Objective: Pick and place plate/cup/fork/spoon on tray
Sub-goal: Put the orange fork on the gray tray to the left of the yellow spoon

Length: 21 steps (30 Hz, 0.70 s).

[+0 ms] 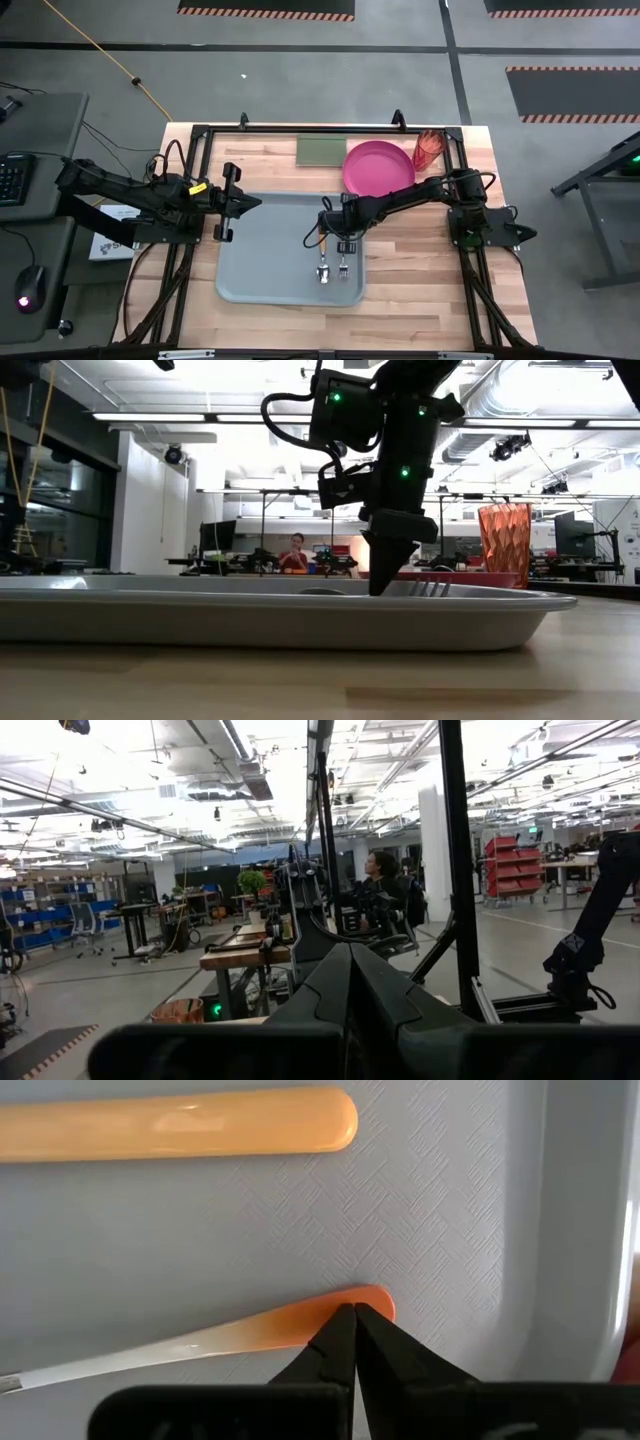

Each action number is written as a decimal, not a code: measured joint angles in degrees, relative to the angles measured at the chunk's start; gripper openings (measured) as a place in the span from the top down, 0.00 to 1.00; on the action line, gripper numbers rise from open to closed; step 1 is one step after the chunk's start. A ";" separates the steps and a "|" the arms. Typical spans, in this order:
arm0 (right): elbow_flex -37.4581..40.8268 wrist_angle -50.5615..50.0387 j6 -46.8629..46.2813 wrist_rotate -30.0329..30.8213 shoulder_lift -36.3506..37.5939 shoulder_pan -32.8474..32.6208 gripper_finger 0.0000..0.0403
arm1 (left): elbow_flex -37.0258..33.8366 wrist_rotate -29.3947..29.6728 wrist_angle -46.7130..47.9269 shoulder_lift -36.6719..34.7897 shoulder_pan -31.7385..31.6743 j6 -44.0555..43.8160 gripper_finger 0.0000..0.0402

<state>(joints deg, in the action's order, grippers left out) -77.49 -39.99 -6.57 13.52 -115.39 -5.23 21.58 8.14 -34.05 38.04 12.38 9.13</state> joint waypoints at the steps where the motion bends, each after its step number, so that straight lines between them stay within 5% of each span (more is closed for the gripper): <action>1: 0.00 -0.02 0.00 0.02 0.00 0.00 1.00 | 0.00 0.00 -0.01 0.00 0.00 0.00 1.00; 21: 0.00 -1.46 -0.92 0.06 0.04 0.00 1.00 | 0.00 -0.02 0.18 0.00 0.00 0.00 1.00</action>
<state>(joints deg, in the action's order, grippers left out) -77.49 -41.45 -7.49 13.58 -115.35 -5.23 21.58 8.12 -33.87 38.04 12.38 9.13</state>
